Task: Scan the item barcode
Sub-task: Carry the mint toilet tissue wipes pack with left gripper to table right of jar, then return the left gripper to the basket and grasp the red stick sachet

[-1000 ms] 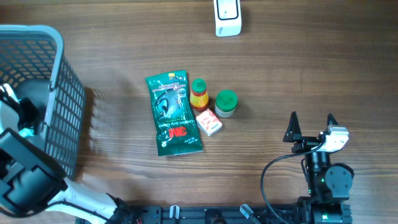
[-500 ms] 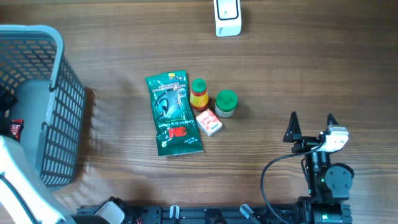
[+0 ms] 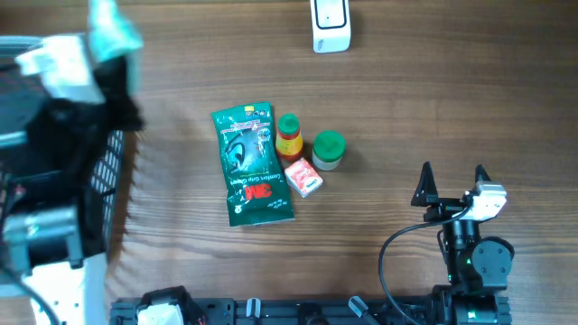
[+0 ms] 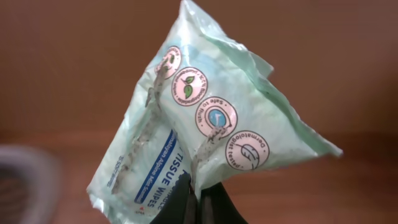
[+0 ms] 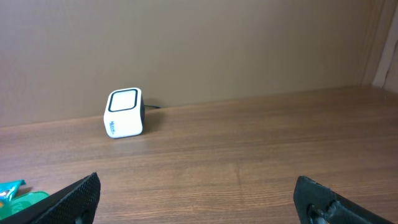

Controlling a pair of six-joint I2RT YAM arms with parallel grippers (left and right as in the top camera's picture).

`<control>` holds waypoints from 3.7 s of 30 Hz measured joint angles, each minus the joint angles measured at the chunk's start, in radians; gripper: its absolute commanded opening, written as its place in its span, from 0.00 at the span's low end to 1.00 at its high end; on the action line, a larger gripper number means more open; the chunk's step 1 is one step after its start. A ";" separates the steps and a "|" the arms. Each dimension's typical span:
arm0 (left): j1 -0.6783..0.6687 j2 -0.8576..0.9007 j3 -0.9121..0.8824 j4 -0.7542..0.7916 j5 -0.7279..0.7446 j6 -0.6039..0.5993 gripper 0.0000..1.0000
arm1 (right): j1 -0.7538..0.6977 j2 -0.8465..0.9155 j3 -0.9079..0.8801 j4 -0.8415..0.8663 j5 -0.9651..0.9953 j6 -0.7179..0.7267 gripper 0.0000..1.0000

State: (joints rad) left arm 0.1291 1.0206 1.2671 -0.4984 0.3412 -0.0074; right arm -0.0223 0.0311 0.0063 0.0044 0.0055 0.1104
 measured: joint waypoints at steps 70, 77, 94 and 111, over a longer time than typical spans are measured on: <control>-0.555 0.173 0.011 0.021 -0.783 0.027 0.63 | 0.000 0.003 0.000 0.000 0.000 0.000 1.00; -0.140 -0.013 0.016 -0.196 -0.806 -0.058 1.00 | 0.000 0.003 0.000 0.000 0.000 0.000 1.00; 0.706 0.344 0.015 -0.327 -0.545 -0.303 1.00 | 0.000 0.003 0.000 0.000 0.000 0.000 1.00; 0.812 0.447 -0.455 0.253 -0.418 0.006 0.82 | 0.000 0.003 0.000 0.000 0.000 0.000 1.00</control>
State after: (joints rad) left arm 0.9413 1.4681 0.8124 -0.2459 -0.0772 -0.0017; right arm -0.0223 0.0338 0.0063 0.0044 0.0055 0.1101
